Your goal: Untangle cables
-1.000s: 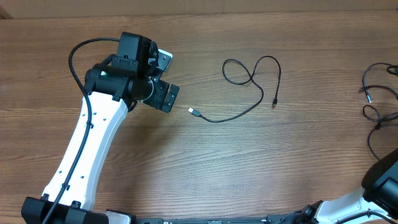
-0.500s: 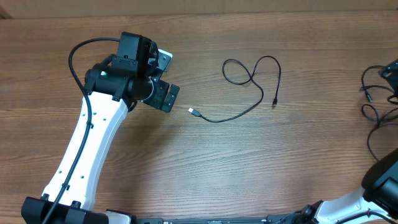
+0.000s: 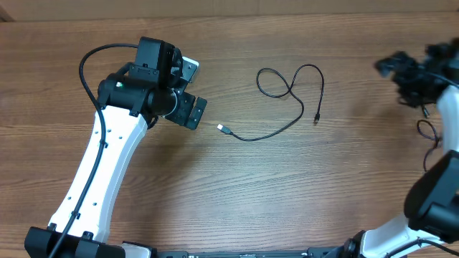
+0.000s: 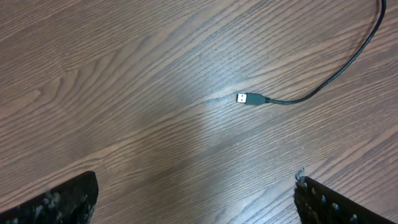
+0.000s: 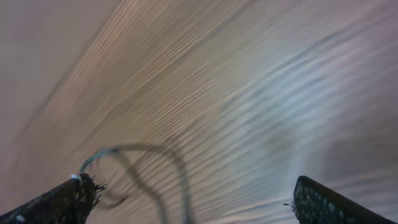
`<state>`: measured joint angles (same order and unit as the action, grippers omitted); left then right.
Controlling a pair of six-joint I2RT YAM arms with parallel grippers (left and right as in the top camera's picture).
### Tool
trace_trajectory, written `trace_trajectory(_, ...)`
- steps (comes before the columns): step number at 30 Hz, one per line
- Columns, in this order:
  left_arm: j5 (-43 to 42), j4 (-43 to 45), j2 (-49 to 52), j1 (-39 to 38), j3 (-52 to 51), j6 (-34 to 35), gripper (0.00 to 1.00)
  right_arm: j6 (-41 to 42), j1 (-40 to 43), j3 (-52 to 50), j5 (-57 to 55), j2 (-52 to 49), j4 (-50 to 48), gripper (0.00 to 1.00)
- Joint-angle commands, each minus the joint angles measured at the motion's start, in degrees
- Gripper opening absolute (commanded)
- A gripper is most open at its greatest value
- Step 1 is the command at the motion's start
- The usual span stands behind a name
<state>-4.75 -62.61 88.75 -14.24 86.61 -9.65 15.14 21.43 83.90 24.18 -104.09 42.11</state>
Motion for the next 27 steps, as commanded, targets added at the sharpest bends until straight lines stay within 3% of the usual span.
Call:
trace_trajectory(1,-0.83,0.04,0.09,-0.02,0.61,-1.07,0.99,-0.37,-6.54,-0.26,2.05,1.86,0.24,1.00)
trace_trajectory(13,-0.83,0.04,0.09,-0.02,0.61,-1.07,1.00,0.59,-22.93,-0.28,-3.17,-0.63,-1.92,1.00)
trace_trajectory(27,-0.83,0.04,0.09,-0.04,0.61,-1.07,0.99,4.63,-27.87,-0.28,-3.15,-9.53,-6.08,1.00)
